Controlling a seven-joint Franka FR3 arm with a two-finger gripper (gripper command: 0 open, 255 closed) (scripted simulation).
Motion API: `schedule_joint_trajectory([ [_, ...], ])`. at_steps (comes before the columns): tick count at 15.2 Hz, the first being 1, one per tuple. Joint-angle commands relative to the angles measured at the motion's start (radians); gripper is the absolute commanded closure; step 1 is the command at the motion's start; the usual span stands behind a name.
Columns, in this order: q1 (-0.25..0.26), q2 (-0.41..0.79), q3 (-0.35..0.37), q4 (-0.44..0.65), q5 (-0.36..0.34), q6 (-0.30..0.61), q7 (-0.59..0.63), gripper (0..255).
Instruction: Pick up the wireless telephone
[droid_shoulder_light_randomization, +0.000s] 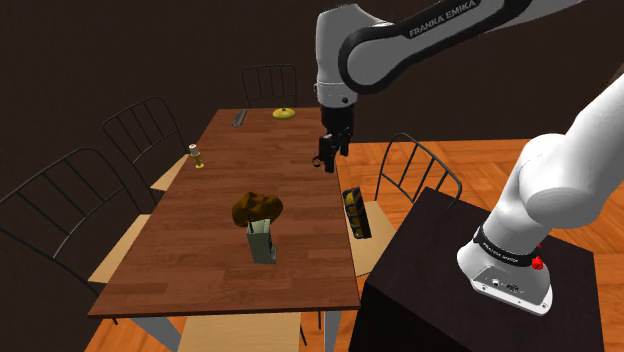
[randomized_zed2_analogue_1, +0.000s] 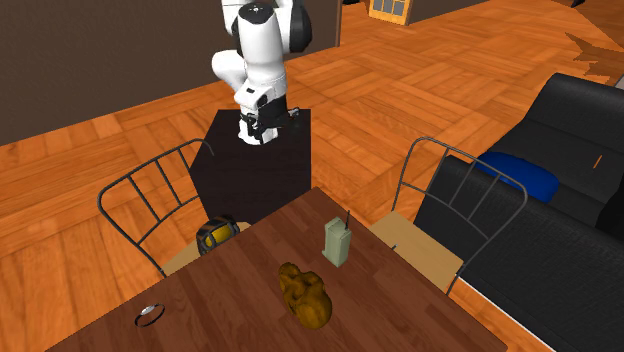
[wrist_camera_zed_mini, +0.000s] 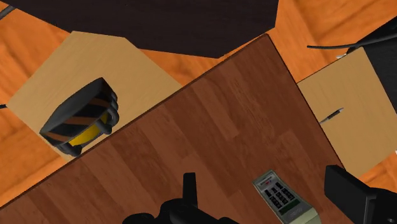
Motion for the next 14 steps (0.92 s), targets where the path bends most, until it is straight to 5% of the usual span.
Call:
schedule_joint_trajectory([
  [1, 0.009, 0.072, 0.024, 0.025, -0.015, 0.05, 0.028, 0],
  [14, 0.105, 0.567, 0.08, 0.336, -0.226, 0.224, 0.224, 0],
])
